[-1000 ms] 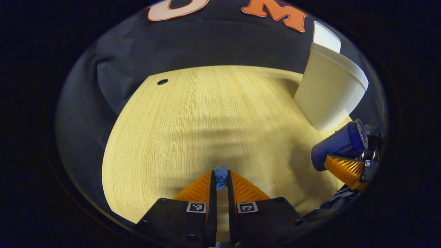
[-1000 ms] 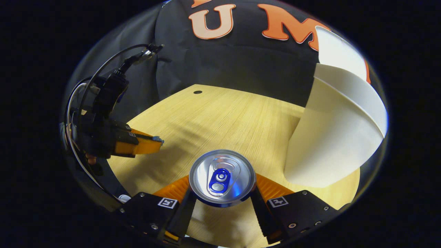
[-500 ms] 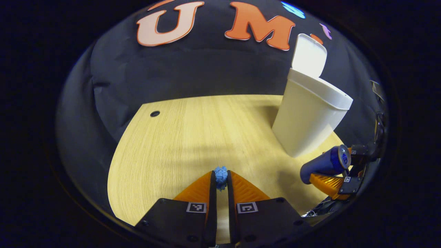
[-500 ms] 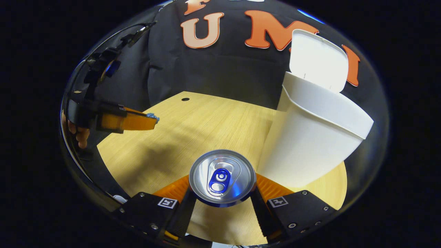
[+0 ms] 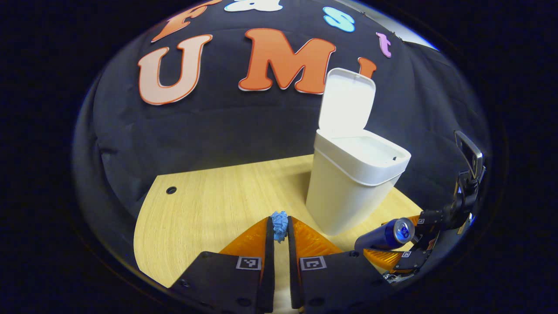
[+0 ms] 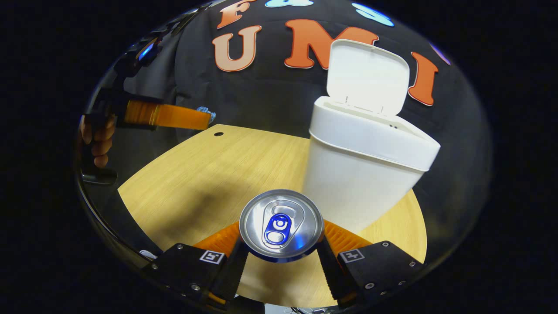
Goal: Press the lid of the desktop garbage bin to open it, pick up the crumpled paper on the desktop and throw it into the bin, then pick up the pop can on the desktop and drop it into the bin, and finally close the garbage bin lid.
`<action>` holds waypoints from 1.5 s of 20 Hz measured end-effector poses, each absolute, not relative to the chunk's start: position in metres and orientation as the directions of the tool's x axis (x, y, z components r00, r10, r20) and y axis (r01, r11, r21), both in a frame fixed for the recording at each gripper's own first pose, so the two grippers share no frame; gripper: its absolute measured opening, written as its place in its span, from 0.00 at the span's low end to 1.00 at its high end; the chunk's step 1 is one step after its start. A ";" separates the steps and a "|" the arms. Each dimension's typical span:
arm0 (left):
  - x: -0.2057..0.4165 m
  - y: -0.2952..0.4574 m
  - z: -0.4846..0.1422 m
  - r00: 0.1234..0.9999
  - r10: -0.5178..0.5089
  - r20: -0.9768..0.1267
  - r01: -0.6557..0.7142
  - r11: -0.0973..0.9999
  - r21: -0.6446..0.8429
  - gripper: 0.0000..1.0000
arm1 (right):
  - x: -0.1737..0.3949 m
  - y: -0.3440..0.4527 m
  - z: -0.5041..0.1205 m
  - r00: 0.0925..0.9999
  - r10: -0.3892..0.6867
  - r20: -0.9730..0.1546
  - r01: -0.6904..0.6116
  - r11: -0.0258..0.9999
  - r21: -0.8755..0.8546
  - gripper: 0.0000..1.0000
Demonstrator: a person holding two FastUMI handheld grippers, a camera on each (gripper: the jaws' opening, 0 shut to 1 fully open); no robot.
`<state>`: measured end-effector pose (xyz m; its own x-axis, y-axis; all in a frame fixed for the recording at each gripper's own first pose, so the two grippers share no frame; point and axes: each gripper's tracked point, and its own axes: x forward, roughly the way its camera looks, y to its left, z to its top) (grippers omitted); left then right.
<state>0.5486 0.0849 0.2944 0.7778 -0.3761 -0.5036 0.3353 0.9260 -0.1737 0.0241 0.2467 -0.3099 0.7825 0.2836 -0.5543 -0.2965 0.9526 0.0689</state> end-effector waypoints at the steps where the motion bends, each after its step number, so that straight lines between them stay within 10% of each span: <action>1: 0.551 0.081 0.298 0.783 -0.383 -0.490 0.346 0.923 -0.169 0.21 | 0.024 0.245 -0.309 0.785 0.276 -0.555 -0.287 0.955 0.070 0.81; 30: 0.581 -0.009 0.323 0.731 -0.565 -0.383 0.550 0.820 -0.159 0.29 | 0.073 0.162 -0.162 0.926 0.110 -0.361 -0.138 0.989 -0.054 0.80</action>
<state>0.5806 -0.0093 0.3230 0.7308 -0.5647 -0.3834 0.5500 0.8198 -0.1592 0.0731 0.1624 -0.1623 0.9262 0.1096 -0.3606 -0.1379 0.9890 -0.0535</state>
